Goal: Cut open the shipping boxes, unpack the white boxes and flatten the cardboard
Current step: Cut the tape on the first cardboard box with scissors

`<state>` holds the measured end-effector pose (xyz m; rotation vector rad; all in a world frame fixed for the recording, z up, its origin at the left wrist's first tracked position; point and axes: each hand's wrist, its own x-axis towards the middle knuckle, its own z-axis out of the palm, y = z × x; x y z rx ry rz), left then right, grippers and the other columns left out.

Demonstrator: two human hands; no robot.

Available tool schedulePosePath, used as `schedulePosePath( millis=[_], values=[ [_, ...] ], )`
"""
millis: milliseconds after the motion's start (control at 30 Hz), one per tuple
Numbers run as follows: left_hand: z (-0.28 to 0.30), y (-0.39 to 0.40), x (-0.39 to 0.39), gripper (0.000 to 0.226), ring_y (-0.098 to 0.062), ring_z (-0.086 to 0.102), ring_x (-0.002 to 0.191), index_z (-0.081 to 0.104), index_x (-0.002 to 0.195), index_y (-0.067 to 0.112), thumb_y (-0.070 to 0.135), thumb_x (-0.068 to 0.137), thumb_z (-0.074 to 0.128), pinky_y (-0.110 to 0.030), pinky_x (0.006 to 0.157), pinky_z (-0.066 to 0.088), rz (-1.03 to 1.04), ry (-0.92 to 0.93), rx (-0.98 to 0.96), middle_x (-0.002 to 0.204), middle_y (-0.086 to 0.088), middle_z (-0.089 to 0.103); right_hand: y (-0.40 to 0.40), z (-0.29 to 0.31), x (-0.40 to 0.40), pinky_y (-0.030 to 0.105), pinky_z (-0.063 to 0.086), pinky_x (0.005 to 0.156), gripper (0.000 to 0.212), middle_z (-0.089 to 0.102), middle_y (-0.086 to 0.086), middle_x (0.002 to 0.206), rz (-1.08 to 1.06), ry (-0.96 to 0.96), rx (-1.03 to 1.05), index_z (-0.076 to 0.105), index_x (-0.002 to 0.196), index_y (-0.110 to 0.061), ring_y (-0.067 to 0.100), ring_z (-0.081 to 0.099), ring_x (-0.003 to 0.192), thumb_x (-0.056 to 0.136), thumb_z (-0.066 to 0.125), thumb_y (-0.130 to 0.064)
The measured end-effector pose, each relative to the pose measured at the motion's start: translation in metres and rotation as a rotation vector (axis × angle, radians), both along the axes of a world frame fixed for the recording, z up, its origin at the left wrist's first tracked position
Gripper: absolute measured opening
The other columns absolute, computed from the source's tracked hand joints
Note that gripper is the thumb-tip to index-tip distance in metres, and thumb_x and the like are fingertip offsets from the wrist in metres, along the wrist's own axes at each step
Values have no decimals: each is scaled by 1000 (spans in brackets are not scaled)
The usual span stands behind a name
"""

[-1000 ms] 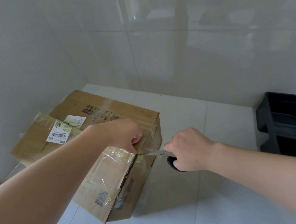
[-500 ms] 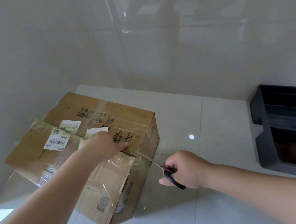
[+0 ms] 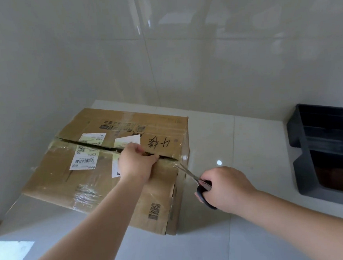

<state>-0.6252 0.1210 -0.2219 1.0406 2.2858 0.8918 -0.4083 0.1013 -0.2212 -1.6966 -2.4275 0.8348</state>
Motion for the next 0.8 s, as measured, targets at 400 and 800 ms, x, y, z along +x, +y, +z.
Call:
schedulePosePath(
  millis=[400,800],
  values=[
    [-25,-6,11,27,1,64,82,65,87,32,7,79,72,-15,66,43,120,-435,287,81,16,69,12,-4,-8,27,23,48,16,39,-3,57,116,-307,213,40,61,-19,27,44,62,72,50,-23],
    [-28,6,16,11,-8,60,60,67,80,22,12,78,72,-25,56,47,289,-543,310,57,14,66,17,-8,-29,23,16,44,23,30,2,55,170,-368,288,39,61,-14,24,35,55,73,52,0]
  ],
)
